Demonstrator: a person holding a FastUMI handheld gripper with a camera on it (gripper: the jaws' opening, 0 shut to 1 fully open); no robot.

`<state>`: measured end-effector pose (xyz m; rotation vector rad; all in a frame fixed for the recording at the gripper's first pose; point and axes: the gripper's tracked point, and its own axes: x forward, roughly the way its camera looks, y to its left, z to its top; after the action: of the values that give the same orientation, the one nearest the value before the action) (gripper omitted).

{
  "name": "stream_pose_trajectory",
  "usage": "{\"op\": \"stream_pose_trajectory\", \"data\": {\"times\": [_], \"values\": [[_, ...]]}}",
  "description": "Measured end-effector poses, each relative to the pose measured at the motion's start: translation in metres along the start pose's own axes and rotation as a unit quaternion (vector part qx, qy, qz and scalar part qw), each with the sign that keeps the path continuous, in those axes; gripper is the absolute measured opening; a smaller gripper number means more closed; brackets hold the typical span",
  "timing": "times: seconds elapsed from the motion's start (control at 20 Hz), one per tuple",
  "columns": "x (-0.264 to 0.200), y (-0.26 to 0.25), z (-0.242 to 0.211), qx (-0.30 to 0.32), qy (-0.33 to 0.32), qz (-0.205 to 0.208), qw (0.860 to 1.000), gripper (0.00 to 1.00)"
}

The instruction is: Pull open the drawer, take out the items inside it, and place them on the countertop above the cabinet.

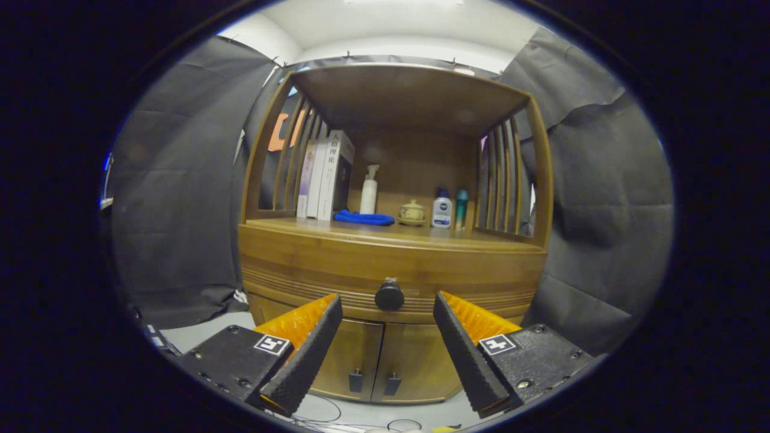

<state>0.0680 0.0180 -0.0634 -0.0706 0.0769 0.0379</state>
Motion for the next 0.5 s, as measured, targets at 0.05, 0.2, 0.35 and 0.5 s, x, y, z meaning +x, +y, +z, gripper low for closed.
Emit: {"op": "stream_pose_trajectory", "data": {"times": [0.05,0.2,0.35,0.5], "values": [[0.010,-0.001,-0.002,0.000,0.000,-0.004,1.000,0.99],[0.042,-0.005,-0.006,0.000,0.008,-0.017,1.000,0.99],[0.069,-0.006,-0.007,0.003,0.014,-0.025,1.000,0.97],[0.086,-0.003,-0.010,0.007,0.020,-0.024,0.999,0.89]]}}
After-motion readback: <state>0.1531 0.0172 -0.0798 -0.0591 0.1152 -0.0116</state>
